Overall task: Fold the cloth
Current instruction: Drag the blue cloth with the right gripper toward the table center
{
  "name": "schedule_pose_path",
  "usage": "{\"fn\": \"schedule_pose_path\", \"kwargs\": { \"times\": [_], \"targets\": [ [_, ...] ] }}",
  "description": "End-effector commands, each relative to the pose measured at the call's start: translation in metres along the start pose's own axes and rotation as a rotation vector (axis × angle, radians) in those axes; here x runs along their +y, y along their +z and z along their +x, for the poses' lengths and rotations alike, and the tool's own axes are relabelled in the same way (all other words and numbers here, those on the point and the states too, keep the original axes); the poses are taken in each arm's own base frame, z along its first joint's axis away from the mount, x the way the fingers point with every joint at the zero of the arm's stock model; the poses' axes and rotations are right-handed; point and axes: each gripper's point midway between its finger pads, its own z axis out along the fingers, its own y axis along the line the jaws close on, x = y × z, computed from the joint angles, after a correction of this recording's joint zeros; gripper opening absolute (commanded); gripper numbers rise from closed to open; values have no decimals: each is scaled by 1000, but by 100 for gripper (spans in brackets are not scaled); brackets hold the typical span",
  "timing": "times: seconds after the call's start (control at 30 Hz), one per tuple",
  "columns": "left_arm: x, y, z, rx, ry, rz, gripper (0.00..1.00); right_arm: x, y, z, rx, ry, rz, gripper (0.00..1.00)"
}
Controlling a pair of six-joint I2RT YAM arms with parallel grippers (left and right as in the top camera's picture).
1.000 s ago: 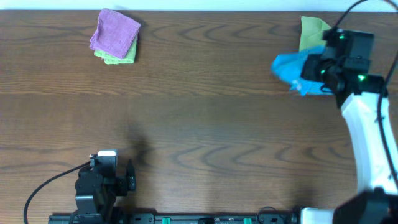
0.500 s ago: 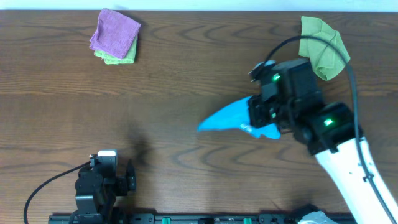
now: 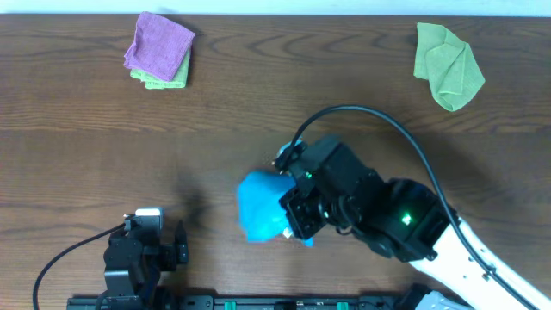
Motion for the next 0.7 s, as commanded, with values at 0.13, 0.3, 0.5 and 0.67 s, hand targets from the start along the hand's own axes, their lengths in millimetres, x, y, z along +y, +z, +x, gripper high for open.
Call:
{"fn": "schedule_pose_path", "kwargs": {
  "times": [0.13,0.3,0.5,0.67],
  "targets": [
    [1,2,17,60,49,-5,95,-19,-4,-24,-99,17,91,1],
    [1,2,17,60,48,-5,95,-42,5,-46,-143,15,137,1],
    [1,2,17,60,49,-5,95,-129,39,-110,-265,21,335,2],
    [1,2,17,60,48,-4,95,-237,51,-168,-478,140,558,29]
  ]
}}
